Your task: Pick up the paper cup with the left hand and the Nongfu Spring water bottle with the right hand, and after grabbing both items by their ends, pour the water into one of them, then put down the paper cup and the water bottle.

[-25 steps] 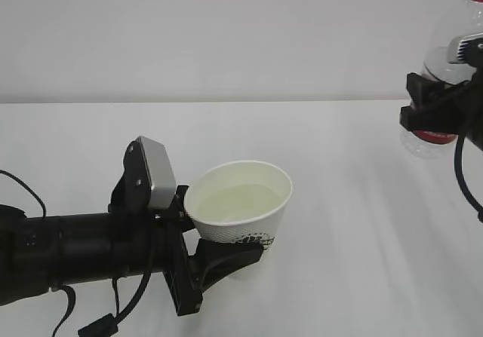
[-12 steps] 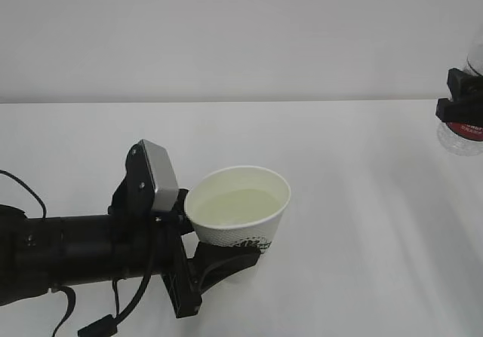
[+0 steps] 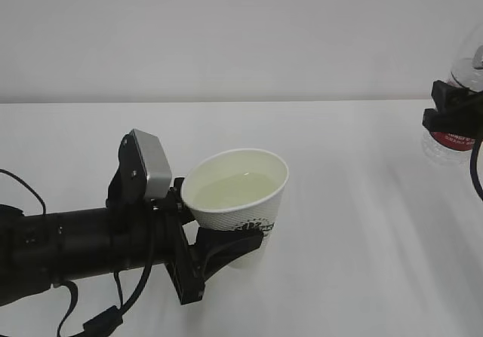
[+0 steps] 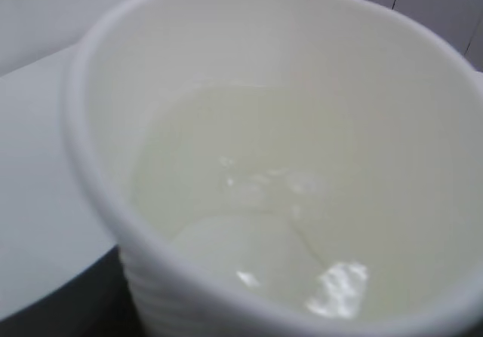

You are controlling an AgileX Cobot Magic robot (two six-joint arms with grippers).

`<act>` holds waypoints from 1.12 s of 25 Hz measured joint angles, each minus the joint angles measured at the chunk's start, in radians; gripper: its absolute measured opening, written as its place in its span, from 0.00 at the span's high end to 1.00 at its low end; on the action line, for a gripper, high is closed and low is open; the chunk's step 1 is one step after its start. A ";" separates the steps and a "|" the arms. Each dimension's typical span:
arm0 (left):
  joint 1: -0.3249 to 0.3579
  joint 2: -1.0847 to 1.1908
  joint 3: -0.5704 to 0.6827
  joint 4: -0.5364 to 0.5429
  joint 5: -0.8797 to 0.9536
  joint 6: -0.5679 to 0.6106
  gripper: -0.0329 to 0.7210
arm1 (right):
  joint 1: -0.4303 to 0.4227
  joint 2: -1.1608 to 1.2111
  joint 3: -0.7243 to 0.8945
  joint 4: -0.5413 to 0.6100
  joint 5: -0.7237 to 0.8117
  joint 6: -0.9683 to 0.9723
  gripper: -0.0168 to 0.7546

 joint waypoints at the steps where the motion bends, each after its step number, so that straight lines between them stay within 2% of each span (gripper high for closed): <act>1: 0.000 0.000 0.000 0.000 -0.002 0.000 0.34 | 0.000 0.012 -0.005 -0.002 0.000 0.004 0.37; 13: 0.000 0.000 0.000 0.000 -0.002 0.000 0.34 | 0.000 0.123 -0.120 -0.067 -0.004 0.040 0.37; 28: 0.000 0.000 0.000 -0.009 -0.002 0.000 0.34 | 0.000 0.284 -0.245 -0.078 -0.004 0.056 0.37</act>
